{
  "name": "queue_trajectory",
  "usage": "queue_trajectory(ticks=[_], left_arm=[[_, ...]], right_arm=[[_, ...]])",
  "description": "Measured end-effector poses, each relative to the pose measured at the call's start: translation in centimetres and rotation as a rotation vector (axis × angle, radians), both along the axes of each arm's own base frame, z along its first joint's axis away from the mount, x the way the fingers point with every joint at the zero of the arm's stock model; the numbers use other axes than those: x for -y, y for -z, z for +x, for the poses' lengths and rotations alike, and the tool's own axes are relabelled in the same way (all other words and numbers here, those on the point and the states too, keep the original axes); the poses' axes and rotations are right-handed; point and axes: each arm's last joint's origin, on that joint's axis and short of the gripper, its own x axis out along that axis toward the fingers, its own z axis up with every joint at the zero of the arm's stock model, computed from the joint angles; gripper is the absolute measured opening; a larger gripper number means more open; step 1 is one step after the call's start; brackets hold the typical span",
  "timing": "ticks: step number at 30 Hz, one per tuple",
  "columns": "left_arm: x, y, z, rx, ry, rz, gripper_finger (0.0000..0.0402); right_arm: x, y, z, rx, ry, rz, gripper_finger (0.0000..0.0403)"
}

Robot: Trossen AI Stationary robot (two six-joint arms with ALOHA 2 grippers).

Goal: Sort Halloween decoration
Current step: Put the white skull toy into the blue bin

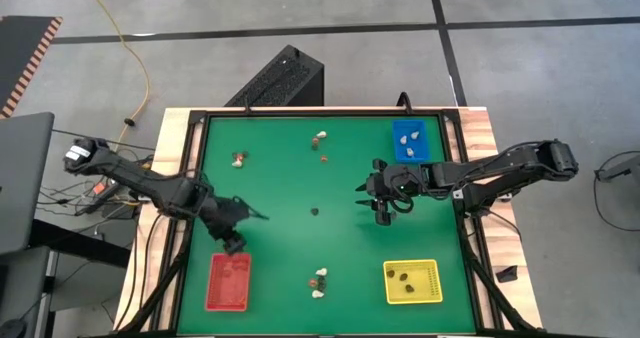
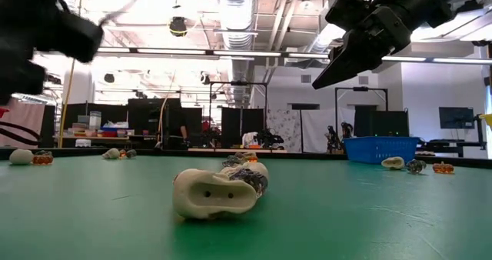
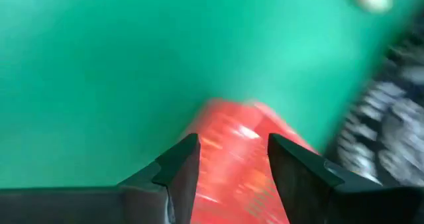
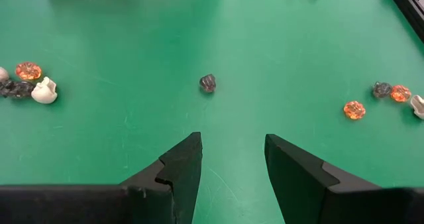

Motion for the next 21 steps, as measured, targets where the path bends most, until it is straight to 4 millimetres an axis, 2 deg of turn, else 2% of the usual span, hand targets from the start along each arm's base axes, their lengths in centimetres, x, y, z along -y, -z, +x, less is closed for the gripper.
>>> queue_trajectory(ticks=[8, 11, 16, 21], left_arm=[[-3.5, 1.1, -1.3, -0.146, -0.006, 0.272, 0.0152], [-4.3, 1.4, -2.0, -0.236, -0.094, 0.341, 0.0151], [-5.5, 1.6, -3.0, -0.4, -0.366, 0.317, 0.0151], [-6.3, 1.7, -2.9, -0.425, -0.466, 0.304, 0.0151]], right_arm=[[0.0, 0.0, 0.0, 0.0, 0.0, 0.0, 0.0195], [0.0, 0.0, 0.0, -0.001, 0.0, 0.0, 0.0195], [0.0, 0.0, 0.0, -0.005, 0.0, 0.0, 0.0195], [0.0, 0.0, 0.0, -0.005, 0.0, 0.0, 0.0195]])
